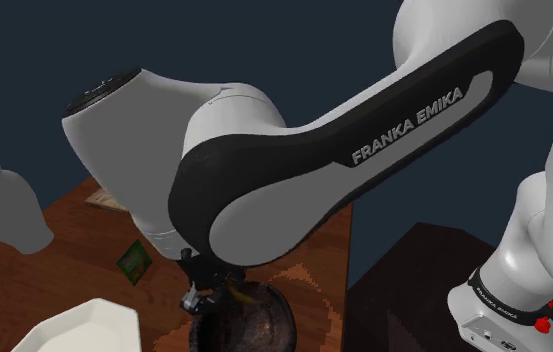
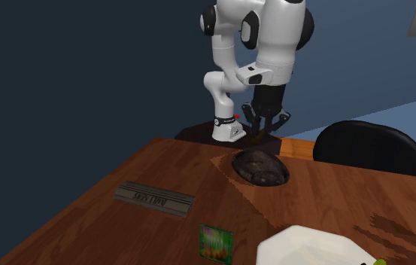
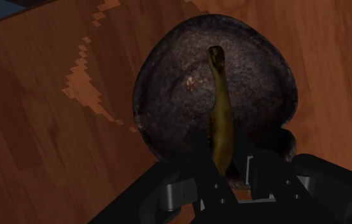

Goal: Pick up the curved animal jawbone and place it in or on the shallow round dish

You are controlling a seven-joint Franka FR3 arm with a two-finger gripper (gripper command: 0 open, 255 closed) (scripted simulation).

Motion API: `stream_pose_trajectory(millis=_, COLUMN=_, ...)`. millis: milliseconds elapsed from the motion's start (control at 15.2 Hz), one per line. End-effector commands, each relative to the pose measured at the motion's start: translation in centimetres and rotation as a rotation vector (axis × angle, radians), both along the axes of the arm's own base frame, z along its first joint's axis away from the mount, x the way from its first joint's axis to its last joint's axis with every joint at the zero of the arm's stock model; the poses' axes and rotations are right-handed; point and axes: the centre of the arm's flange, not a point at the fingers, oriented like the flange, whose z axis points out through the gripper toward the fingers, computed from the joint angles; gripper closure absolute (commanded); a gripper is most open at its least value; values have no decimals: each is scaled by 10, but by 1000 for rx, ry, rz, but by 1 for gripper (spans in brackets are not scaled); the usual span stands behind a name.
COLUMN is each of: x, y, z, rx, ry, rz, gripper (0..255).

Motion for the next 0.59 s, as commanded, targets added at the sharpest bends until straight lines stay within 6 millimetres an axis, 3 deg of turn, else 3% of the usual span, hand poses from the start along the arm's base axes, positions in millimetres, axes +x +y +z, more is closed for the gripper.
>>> stream_pose_trajectory(millis=0, x=-3, y=3, z=-9, rx=0, ry=0, rz=-1, gripper=255)
stream_pose_trajectory(millis=528, x=-3, y=3, z=-52, rx=0, ry=0, rz=-1, gripper=255)
